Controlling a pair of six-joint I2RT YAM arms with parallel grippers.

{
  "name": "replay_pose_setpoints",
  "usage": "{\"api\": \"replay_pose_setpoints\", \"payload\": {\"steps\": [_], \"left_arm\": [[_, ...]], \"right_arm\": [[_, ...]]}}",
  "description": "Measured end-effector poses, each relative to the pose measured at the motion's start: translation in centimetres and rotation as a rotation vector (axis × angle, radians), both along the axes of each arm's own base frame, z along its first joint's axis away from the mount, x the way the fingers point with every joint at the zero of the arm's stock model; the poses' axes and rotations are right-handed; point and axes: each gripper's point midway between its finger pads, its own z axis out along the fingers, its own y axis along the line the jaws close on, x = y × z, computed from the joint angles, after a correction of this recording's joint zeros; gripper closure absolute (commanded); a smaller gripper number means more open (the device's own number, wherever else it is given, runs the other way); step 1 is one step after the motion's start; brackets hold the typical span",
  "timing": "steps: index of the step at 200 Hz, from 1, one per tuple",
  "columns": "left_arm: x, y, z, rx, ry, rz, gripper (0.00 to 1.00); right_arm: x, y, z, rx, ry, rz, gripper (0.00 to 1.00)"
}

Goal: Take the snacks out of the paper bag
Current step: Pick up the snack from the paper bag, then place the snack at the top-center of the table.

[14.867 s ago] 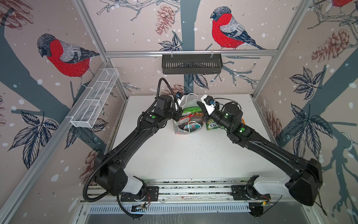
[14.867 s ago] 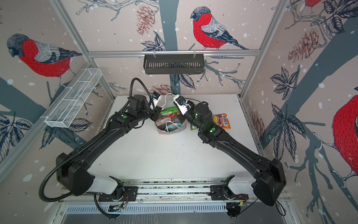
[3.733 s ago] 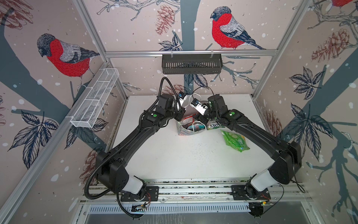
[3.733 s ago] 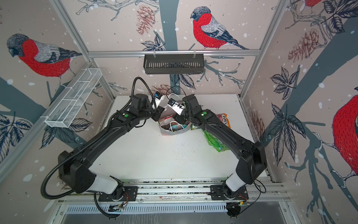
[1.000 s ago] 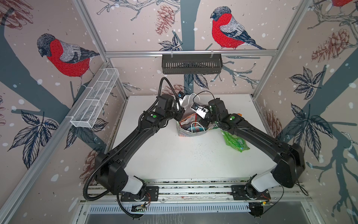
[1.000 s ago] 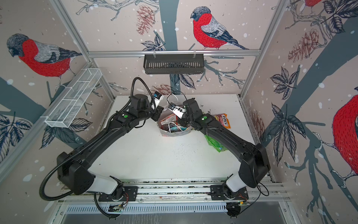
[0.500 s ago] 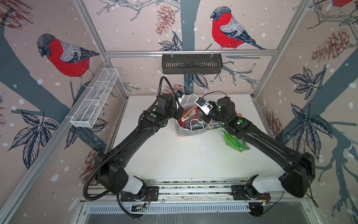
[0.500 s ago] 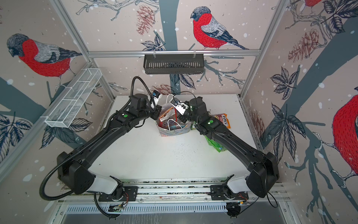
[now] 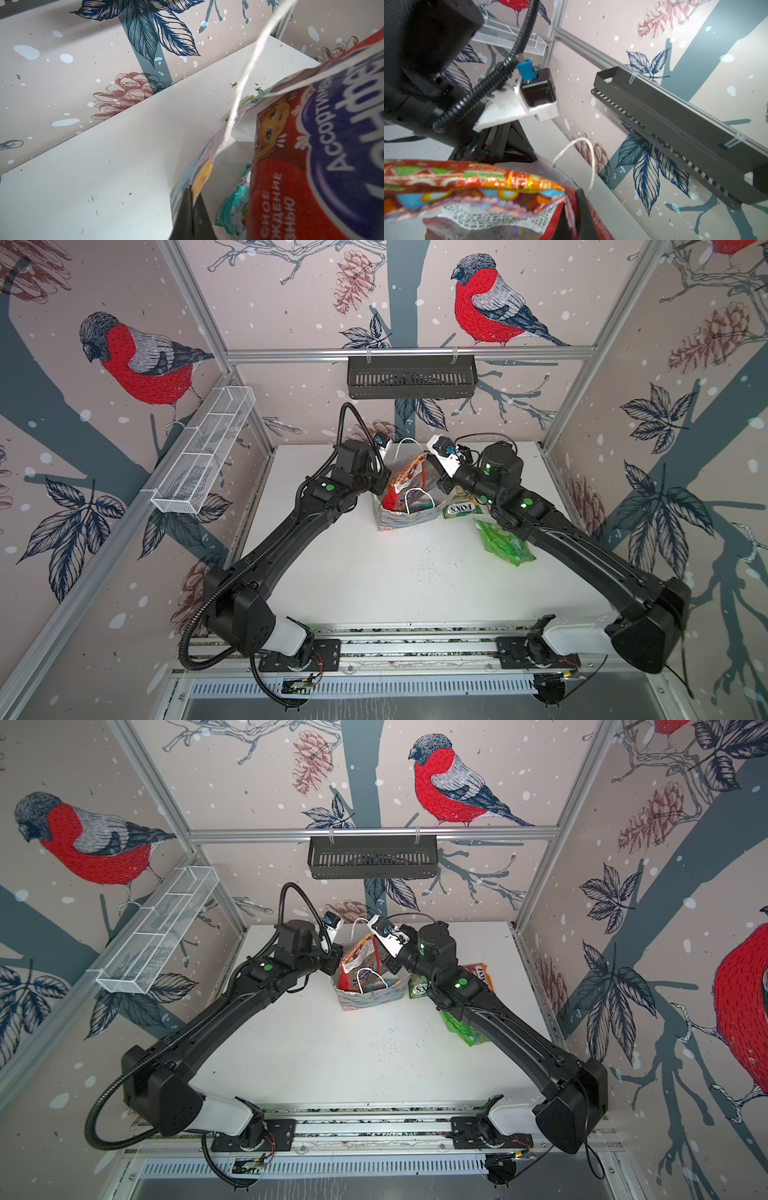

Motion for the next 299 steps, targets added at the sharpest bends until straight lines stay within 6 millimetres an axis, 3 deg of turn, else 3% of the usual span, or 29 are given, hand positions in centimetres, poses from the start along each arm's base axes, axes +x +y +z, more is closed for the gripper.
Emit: {"api": "replay_pose_setpoints", "payload": {"steps": [38,84,128,168,227,257,299], "left_arm": [[0.1,0.2,0.0,0.000,0.001,0.007,1.00],[0.3,0.6,0.0,0.004,-0.001,0.023,1.00],[0.6,1.1,-0.2,-0.001,0.004,0.048,1.00],[0.9,1.7,-0.2,-0.005,0.006,0.068,1.00],[1.1,3.7,0.1,0.022,-0.001,0.137,1.00],[1.3,5.7,1.1,0.029,-0.026,0.197,1.00],[1.3,7.8,1.8,0.043,-0.038,0.259,1.00]], "right_arm": [[-0.5,0.0,3.5,0.098,-0.070,0.021,1.00],[-0.9,-0.2,6.3,0.162,-0.144,0.028,1.00],[-2.0,-1.4,10.2,0.246,-0.215,0.038,1.00],[-2.3,-4.7,14.8,0.337,-0.293,0.016,1.00],[-1.9,-10.3,19.5,0.407,-0.366,-0.102,1.00],[0.7,-11.3,18.9,0.408,-0.335,-0.177,1.00],[6.1,-10.1,13.6,0.339,-0.181,-0.232,1.00]]}}
